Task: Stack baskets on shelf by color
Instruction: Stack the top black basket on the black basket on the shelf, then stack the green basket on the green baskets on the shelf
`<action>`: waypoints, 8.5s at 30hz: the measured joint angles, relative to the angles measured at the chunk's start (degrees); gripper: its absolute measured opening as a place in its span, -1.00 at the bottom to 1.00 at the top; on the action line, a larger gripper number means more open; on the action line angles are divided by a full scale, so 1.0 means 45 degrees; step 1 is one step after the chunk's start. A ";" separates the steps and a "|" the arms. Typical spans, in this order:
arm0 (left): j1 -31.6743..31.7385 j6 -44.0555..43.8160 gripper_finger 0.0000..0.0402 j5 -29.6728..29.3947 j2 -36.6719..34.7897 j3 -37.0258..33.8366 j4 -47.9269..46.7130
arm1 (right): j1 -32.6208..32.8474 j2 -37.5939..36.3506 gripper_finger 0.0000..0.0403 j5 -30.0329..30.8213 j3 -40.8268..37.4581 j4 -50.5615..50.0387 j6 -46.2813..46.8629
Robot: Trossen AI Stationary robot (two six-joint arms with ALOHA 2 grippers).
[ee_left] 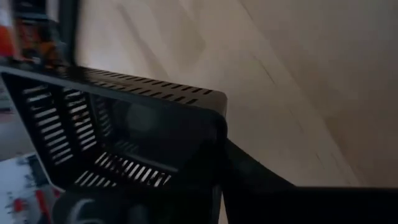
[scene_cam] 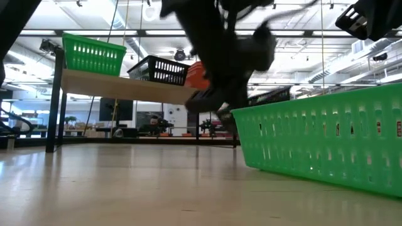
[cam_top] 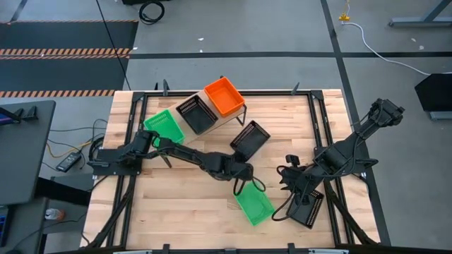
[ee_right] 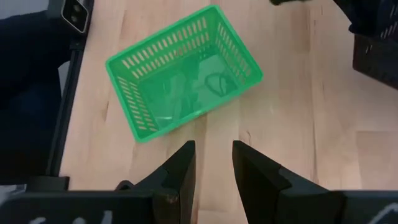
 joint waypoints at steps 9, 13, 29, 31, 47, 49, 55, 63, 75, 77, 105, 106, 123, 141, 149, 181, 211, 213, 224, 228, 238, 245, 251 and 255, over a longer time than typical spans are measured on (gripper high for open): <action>-0.0825 -0.1541 -0.91 -0.1537 0.0000 0.3301 -0.1659 | 0.0000 0.0000 -0.44 -0.0090 0.0000 0.0162 -0.0005; -0.0621 -0.3800 -0.94 -0.2063 0.0000 0.5480 -0.3651 | 0.0000 0.0000 -0.44 -0.0246 0.0000 0.0163 0.0000; 0.0650 -1.0325 -0.93 -0.3072 -0.1394 0.8609 -1.1597 | -0.0655 0.0005 -0.44 0.2525 0.0005 0.1671 -0.4222; 0.0866 -1.1598 -0.93 -0.2701 -0.1394 0.8600 -1.2895 | -0.0955 0.0005 -0.44 0.3057 0.0005 0.1720 -0.4761; 0.1419 -1.4693 -0.93 -0.1005 -0.1384 0.8283 -1.3639 | -0.2467 0.0005 -0.44 0.3501 0.0005 0.0905 -0.4789; 0.1410 -1.4773 -0.93 -0.1011 -0.1384 0.8283 -1.3639 | -0.2468 0.0005 -0.44 0.3501 0.0005 0.0900 -0.4784; 0.1396 -1.4829 -0.93 -0.1569 -0.1828 0.8274 -1.3644 | -0.2467 0.0005 -0.44 0.3486 0.0005 0.0809 -0.4613; 0.1432 -1.5130 -0.93 -0.1281 -0.3175 0.8295 -1.3645 | -0.2467 0.0005 -0.44 0.3471 0.0005 0.0418 -0.4122; 0.2175 -1.5347 -0.93 0.0207 -0.3293 0.8249 -1.3640 | -0.2459 0.0005 -0.44 0.2887 0.0005 0.0227 -0.3748; 0.2327 -1.5429 -0.93 0.0360 -0.3293 0.8249 -1.3644 | -0.2458 0.0005 -0.44 0.2883 0.0005 0.0205 -0.3677; 0.3508 -1.6650 -0.91 0.2519 -0.6917 0.2824 -1.3298 | -0.2878 0.0005 -0.44 0.3034 0.0005 0.0161 -0.2993; 0.3521 -1.6707 -0.91 0.2515 -0.6917 0.2824 -1.3143 | -0.2951 0.0005 -0.44 0.3041 0.0009 0.0193 -0.3002; 0.3517 -1.6337 -0.90 0.2797 -0.6337 0.3139 -1.1508 | -0.3376 0.0005 -0.44 0.2763 0.0005 0.0240 -0.3208; 0.3658 -1.5990 -0.45 0.3206 -0.5955 0.3120 -1.1608 | -0.3366 0.0000 -0.44 0.2451 0.0010 0.0220 -0.3153; 0.3540 -1.5970 -0.36 0.3226 -0.5961 0.3543 -1.1121 | -0.3366 0.0000 -0.44 0.2447 0.0010 0.0216 -0.3208; -0.3644 -1.4711 -0.42 -0.0115 -0.5969 -0.3614 0.2411 | 0.0293 0.1807 -0.43 -0.1729 -0.1518 0.5839 -0.3663; -0.5274 -1.7779 -0.42 -0.0472 -0.5969 -0.4049 0.2788 | 0.0426 0.7203 -0.01 0.1560 0.0277 0.5239 -0.4616; -0.5279 -1.7787 -0.42 -0.0582 -0.5965 -0.4049 0.2788 | 0.0002 0.7198 -0.04 0.2029 0.0282 0.5432 -0.5002; -0.5274 -1.8002 -0.42 -0.0622 -0.5968 -0.4044 0.2774 | -0.2295 0.7198 -0.28 0.2170 0.0277 0.7891 -0.7611; -0.5202 -1.8001 -0.42 -0.0619 -0.5967 -0.4044 0.2708 | -0.3100 0.7198 -0.32 0.2170 0.0277 0.8606 -0.8512; -0.4993 -1.7985 -0.42 -0.0498 -0.5756 -0.4021 0.1779 | -0.3796 0.6946 -0.17 0.0297 0.0274 0.8751 -0.8677; -0.4424 -1.7958 -0.36 0.0274 -0.4491 -0.4024 0.1712 | -0.2924 0.4854 0.05 0.1023 0.0272 0.6313 -0.8068; -0.3381 -1.6527 -0.22 0.0465 -0.3966 -0.4024 0.1986 | -0.2429 0.2740 0.14 0.1364 0.0272 0.3996 -0.6279; -0.2371 -1.5698 -0.11 0.2258 -0.3905 -0.4028 0.2361 | -0.2045 0.1513 0.14 0.1454 0.0272 0.3139 -0.5743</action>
